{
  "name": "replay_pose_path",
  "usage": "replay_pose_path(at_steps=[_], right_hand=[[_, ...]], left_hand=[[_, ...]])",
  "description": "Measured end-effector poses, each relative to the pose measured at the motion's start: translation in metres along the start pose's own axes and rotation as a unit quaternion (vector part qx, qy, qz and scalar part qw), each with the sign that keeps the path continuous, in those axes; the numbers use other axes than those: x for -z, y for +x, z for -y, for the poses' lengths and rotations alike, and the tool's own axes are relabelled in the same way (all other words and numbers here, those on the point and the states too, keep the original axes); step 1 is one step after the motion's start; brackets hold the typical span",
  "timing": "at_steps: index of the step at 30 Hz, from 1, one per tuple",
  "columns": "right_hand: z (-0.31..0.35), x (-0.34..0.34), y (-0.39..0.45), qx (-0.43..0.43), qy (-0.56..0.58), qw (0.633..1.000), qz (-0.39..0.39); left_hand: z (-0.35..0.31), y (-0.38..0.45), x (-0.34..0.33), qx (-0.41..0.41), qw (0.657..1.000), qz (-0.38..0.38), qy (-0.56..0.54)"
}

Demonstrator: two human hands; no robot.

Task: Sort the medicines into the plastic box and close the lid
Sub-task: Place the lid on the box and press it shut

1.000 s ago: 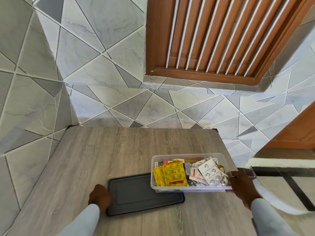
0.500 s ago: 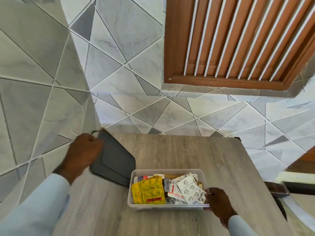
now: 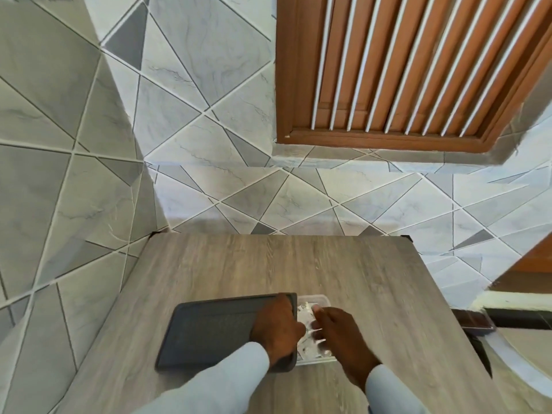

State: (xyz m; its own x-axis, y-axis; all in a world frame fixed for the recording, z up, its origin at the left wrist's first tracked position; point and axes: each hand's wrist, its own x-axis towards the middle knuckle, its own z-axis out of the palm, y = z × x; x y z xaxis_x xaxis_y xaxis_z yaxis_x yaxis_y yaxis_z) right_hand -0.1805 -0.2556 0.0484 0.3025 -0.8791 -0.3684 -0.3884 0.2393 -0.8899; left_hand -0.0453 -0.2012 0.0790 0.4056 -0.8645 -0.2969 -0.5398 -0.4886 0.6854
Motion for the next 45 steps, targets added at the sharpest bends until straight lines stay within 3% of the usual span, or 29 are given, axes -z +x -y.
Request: replay_pose_path(at_steps=[2,3,6,9,11,13,15,18,20,22,27,39,45], right_hand=[[0.012,-0.009,-0.006,-0.066,0.107,0.985,0.115],[0.012,-0.013,-0.006,-0.08,0.128,0.98,0.13],[0.009,-0.02,-0.001,-0.111,0.157,0.976,0.103],[0.002,-0.021,0.01,-0.08,0.117,0.987,0.072],[0.001,-0.019,0.017,-0.042,0.054,0.997,0.034],[-0.001,-0.016,0.024,-0.018,-0.002,1.0,-0.007],[-0.006,-0.012,0.029,0.0,-0.056,0.997,-0.051],[-0.017,-0.007,0.037,0.023,-0.136,0.986,-0.099],[-0.023,-0.006,0.039,0.039,-0.173,0.977,-0.122],[-0.027,-0.009,0.041,0.05,-0.198,0.968,-0.144],[-0.035,-0.006,0.04,0.017,-0.216,0.957,-0.191],[-0.047,-0.01,0.044,0.027,-0.292,0.94,-0.172],[-0.046,-0.01,0.053,0.02,-0.275,0.951,-0.136]], left_hand=[[0.003,0.007,-0.017,-0.008,1.0,-0.022,0.011],[0.004,0.01,-0.023,-0.012,0.999,-0.033,0.018],[0.007,0.015,-0.027,0.006,0.999,-0.007,-0.036],[0.019,0.016,-0.011,-0.026,0.997,0.02,-0.073],[0.044,0.016,0.016,-0.042,0.996,-0.052,-0.067],[0.08,0.018,0.046,-0.028,0.982,-0.187,-0.025],[0.123,0.019,0.066,0.073,0.963,-0.259,0.023],[0.154,0.018,0.063,0.173,0.968,-0.174,-0.051],[0.152,0.017,0.045,0.159,0.968,-0.148,-0.129],[0.145,0.017,0.036,0.156,0.962,-0.169,-0.15],[0.133,0.029,0.034,0.137,0.968,-0.167,-0.128],[0.144,0.044,0.042,0.094,0.98,-0.173,-0.037],[0.148,0.054,0.04,0.087,0.981,-0.172,-0.025]])
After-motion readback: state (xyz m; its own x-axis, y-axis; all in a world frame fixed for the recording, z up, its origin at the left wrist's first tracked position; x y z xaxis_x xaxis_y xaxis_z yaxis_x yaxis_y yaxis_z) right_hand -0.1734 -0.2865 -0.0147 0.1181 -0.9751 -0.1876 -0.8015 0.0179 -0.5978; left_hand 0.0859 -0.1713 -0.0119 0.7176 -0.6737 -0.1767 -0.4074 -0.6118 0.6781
